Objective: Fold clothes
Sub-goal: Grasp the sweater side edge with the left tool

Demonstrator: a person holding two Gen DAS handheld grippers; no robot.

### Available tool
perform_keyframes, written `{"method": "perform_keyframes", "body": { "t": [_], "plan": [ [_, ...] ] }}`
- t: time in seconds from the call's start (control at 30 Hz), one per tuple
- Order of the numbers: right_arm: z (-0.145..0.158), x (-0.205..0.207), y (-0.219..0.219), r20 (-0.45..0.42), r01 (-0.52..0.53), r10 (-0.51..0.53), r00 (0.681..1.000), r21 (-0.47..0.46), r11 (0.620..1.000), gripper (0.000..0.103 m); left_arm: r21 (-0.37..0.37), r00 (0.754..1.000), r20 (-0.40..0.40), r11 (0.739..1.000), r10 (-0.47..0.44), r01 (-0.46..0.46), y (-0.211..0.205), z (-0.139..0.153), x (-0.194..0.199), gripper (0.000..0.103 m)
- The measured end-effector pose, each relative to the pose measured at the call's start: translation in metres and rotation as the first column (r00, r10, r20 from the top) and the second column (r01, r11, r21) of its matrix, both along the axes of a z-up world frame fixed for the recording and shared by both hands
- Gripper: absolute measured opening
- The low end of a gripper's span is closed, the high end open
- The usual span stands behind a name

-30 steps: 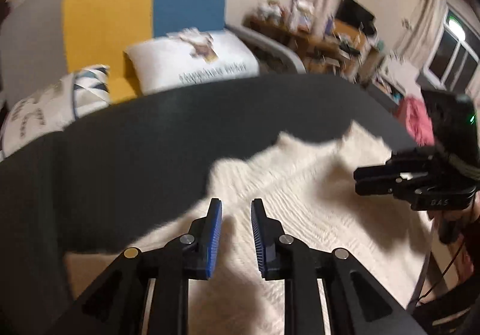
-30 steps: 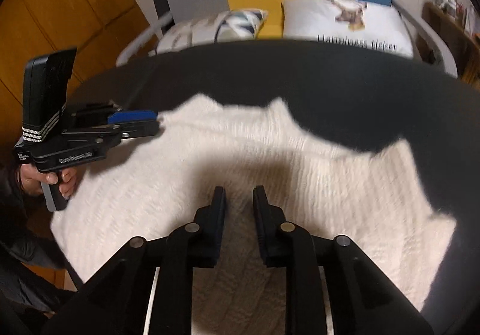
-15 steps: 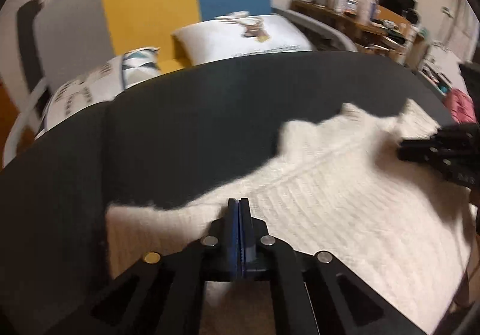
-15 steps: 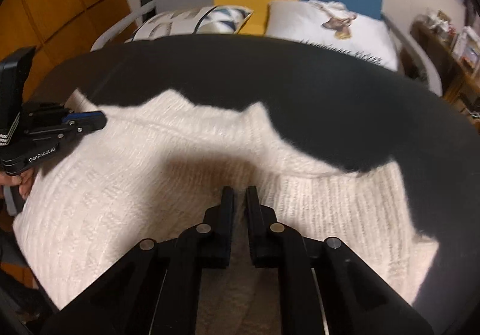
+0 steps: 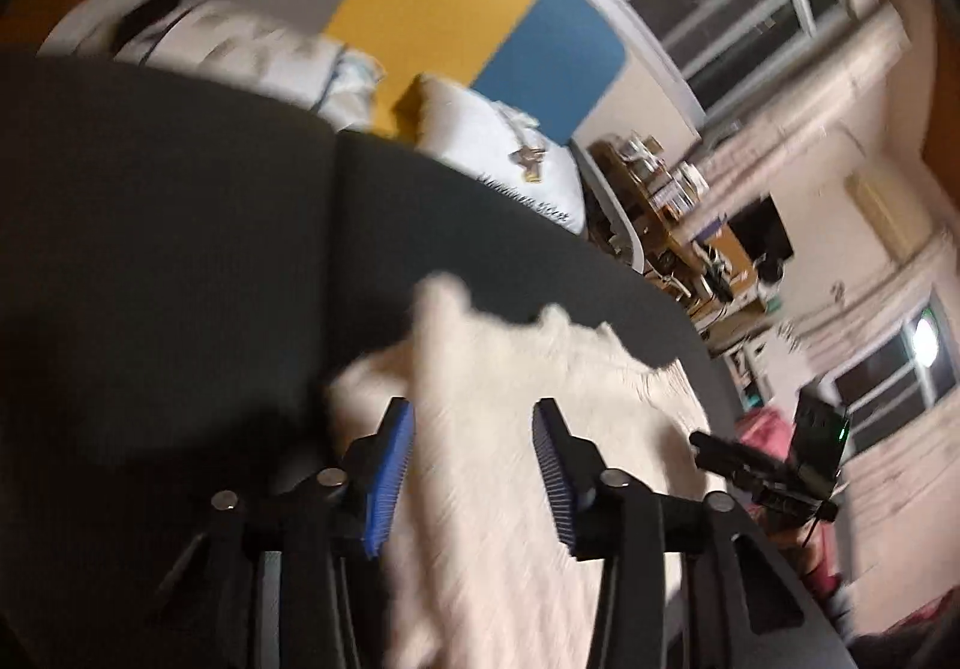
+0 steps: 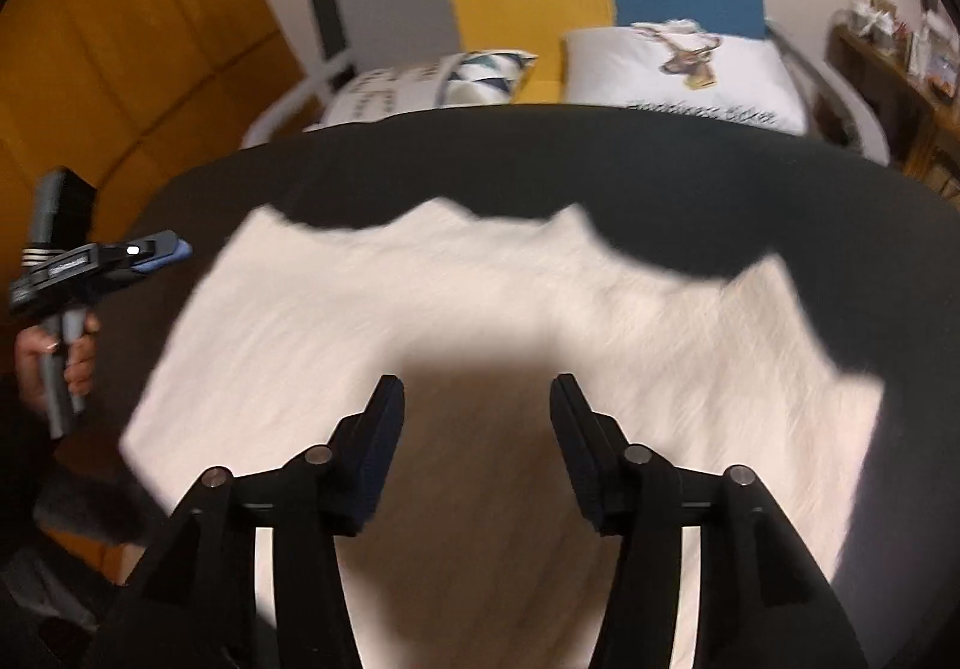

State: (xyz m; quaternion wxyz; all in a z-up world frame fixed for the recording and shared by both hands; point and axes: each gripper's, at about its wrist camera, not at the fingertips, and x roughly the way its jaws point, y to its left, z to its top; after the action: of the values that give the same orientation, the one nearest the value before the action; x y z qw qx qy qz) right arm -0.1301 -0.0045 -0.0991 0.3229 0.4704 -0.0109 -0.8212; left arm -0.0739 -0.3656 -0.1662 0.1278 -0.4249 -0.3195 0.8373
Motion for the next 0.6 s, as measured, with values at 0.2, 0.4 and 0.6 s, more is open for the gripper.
{"method": "perform_keyframes", "body": {
  "t": [0.2,0.4,0.6],
  "plan": [
    [-0.011,0.044,-0.003,0.090,-0.002,0.009,0.996,-0.084,0.996,0.054,0.123,0.997,0.081,0.992,-0.011,0.001,-0.007,-0.028,0.029,0.057],
    [-0.009,0.062,0.001,0.122,0.059,-0.043,0.992,-0.125,0.990,0.054,0.141,0.989,0.140,0.989,-0.054,0.035,0.007,-0.047,0.018,0.059],
    [-0.004,0.067,0.001,0.116,0.071,-0.059,0.991,-0.094,0.993,0.054,0.165,0.983,0.161,0.984,-0.087,0.060,0.017,-0.058,0.001,0.059]
  ]
}}
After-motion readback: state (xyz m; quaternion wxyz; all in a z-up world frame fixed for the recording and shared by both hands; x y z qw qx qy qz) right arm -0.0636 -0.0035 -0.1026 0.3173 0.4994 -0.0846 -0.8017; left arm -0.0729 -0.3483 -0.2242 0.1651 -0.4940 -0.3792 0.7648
